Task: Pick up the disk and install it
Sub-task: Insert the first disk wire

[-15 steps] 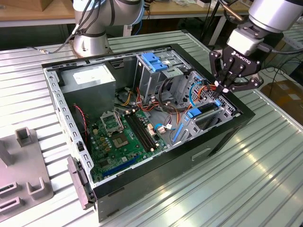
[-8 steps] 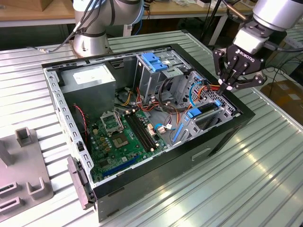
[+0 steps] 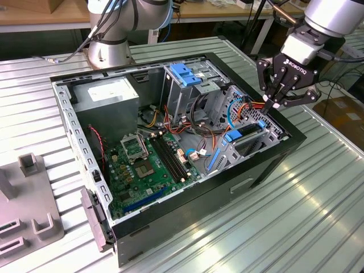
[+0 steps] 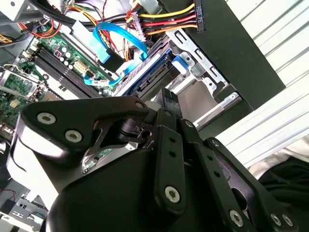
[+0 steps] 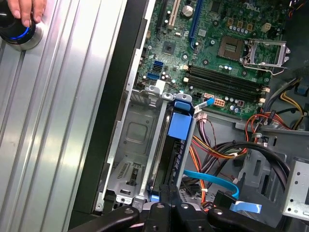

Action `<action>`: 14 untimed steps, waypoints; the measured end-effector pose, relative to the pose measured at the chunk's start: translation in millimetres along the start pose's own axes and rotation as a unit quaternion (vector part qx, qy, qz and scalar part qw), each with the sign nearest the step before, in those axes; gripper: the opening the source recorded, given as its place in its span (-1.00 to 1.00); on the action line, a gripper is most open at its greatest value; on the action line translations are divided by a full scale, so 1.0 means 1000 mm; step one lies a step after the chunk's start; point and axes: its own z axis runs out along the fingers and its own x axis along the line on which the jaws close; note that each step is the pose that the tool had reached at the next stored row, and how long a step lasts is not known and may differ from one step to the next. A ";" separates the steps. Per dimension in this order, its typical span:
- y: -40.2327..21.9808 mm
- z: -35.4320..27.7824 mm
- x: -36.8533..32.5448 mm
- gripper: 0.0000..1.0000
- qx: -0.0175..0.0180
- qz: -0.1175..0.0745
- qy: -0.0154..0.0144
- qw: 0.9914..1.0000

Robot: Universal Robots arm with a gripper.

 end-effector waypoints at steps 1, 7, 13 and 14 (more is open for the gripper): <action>0.0000 0.0000 0.0000 -0.80 0.000 0.000 0.000 1.000; -0.0001 0.0000 0.0000 -0.80 0.000 0.000 0.000 1.000; -0.0023 0.0004 0.0006 -0.80 -0.001 -0.037 0.001 0.999; -0.0031 0.0005 0.0008 -0.80 -0.001 -0.045 0.001 0.999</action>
